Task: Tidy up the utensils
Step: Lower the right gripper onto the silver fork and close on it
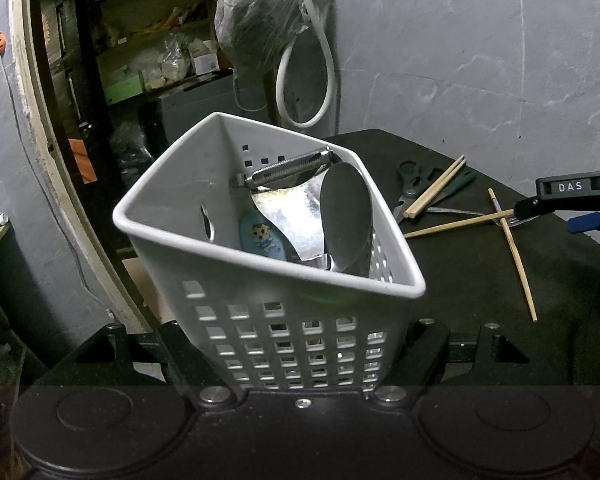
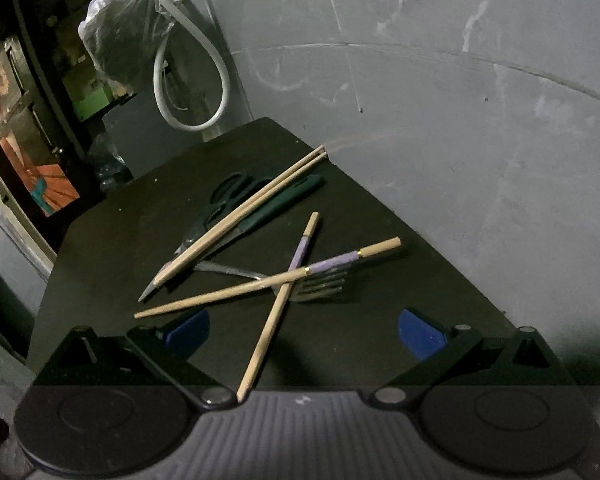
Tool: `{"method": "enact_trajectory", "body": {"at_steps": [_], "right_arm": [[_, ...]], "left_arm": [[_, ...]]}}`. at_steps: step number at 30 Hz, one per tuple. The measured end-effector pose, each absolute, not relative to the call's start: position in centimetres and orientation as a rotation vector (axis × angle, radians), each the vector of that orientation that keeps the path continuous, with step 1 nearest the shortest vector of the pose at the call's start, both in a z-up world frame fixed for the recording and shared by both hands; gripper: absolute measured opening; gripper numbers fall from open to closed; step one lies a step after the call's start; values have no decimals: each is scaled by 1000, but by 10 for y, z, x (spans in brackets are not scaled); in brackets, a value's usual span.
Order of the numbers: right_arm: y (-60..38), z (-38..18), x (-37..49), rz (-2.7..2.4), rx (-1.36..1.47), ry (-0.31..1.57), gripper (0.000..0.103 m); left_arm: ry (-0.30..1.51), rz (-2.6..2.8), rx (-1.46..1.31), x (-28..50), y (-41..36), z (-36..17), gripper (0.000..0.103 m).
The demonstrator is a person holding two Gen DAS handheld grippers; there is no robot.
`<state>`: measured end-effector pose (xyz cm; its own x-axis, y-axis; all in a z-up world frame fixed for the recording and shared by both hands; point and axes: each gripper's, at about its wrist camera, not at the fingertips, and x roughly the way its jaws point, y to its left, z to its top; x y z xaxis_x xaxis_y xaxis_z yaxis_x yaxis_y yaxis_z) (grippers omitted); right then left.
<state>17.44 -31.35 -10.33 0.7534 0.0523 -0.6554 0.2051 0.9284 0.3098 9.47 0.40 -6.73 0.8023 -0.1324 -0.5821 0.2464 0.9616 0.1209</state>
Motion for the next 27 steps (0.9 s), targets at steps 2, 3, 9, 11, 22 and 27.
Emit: {"method": "enact_trajectory", "body": {"at_steps": [2, 3, 9, 11, 22, 27], "right_arm": [[-315, -106, 178, -90, 378, 710, 103], [-315, -108, 180, -91, 379, 706, 103], [-317, -117, 190, -122, 375, 706, 95], [-319, -120, 192, -134, 385, 700, 94], [-323, -129, 202, -152, 391, 655, 76], [-319, -130, 203, -154, 355, 648, 72]], "left_arm": [[611, -203, 192, 95, 4, -67, 78], [612, -202, 191, 95, 4, -67, 78], [616, -199, 196, 95, 3, -66, 78], [616, -198, 197, 96, 3, -66, 78], [616, -197, 201, 95, 2, -66, 79], [616, -196, 202, 95, 3, -66, 79]]}}
